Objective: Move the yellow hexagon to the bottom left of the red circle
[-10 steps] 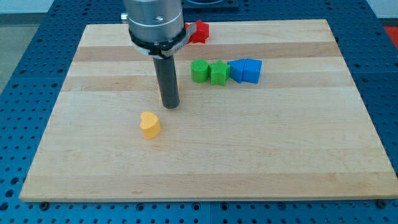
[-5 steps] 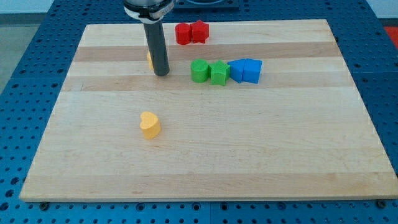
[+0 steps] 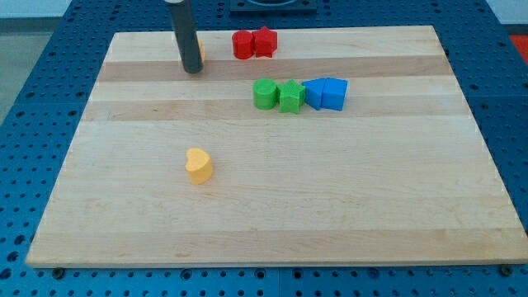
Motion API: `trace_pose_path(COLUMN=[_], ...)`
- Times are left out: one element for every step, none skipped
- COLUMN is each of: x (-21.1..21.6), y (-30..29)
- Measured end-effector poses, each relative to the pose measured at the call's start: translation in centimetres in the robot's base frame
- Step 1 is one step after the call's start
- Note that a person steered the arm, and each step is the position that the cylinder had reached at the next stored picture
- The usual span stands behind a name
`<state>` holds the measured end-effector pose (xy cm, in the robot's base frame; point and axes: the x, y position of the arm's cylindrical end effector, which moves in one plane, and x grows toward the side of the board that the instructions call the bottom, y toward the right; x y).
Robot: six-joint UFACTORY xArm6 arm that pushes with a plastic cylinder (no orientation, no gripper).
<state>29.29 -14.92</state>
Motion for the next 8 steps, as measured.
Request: trace_pose_path(x=[0.2, -0.9, -2.5, -4.0, -4.7, -4.7, -5.2, -8.2], y=[-2.7, -4.5, -4.5, -3.7, -2.0, -1.0, -0.7, -0.6])
